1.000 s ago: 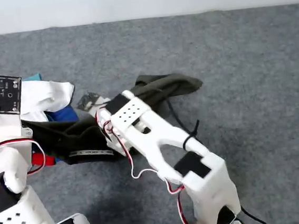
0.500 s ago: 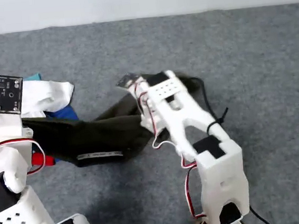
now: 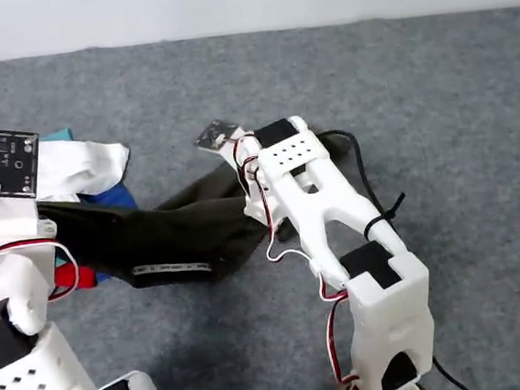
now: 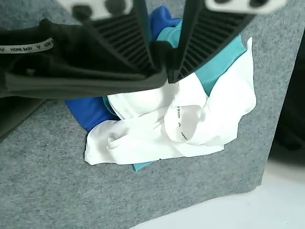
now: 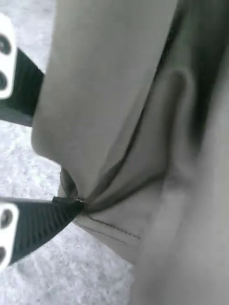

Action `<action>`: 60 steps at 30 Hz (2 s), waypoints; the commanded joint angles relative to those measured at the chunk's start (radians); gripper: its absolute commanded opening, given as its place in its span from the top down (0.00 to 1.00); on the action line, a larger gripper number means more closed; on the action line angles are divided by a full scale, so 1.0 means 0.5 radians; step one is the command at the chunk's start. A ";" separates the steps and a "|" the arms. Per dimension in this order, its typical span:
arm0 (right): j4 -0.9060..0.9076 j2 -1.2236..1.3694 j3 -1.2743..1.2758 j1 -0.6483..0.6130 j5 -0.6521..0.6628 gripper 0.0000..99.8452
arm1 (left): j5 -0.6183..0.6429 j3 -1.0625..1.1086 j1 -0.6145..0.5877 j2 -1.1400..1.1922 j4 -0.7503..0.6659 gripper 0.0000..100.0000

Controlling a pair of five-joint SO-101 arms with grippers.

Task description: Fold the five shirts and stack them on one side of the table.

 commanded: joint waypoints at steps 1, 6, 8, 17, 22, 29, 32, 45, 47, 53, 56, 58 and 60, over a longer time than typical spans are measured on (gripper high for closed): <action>0.075 -0.238 -0.018 0.005 0.150 0.93 | -0.003 -0.008 -0.015 -0.012 -0.052 0.98; 0.097 -0.502 -0.021 0.075 0.316 0.98 | -0.009 -0.008 -0.012 -0.012 -0.052 0.98; 0.087 -0.649 -0.021 0.143 0.384 0.99 | -0.009 -0.008 -0.012 -0.012 -0.052 0.98; 0.008 -1.100 -0.018 0.477 0.620 0.99 | -0.009 -0.008 -0.003 -0.012 -0.126 0.98; 0.014 -0.895 -0.003 0.532 0.647 0.99 | -0.009 -0.017 -0.015 -0.015 -0.181 0.98; -0.063 -0.247 -0.015 0.400 0.644 0.99 | 0.000 -0.008 -0.012 -0.015 -0.163 0.98; -0.235 -0.008 -0.018 0.367 0.644 0.98 | -0.003 -0.008 -0.012 -0.015 -0.166 0.98; -0.066 0.112 -0.215 0.400 0.494 0.81 | -0.006 -0.008 -0.009 -0.012 -0.178 0.98; -0.023 0.121 -0.298 0.413 0.497 0.81 | -0.003 -0.008 -0.006 -0.012 -0.178 0.98; -0.103 0.195 -0.319 0.425 0.500 0.84 | -0.003 -0.005 -0.006 -0.003 -0.178 0.98; -0.146 0.250 -0.319 0.459 0.503 0.84 | -0.003 0.005 -0.006 -0.006 -0.178 0.98; -0.146 0.256 -0.338 0.477 0.503 0.84 | -0.009 0.026 -0.006 -0.012 -0.181 0.98; -0.106 0.229 -0.405 0.493 0.494 0.84 | -0.009 0.051 -0.006 -0.012 -0.181 0.98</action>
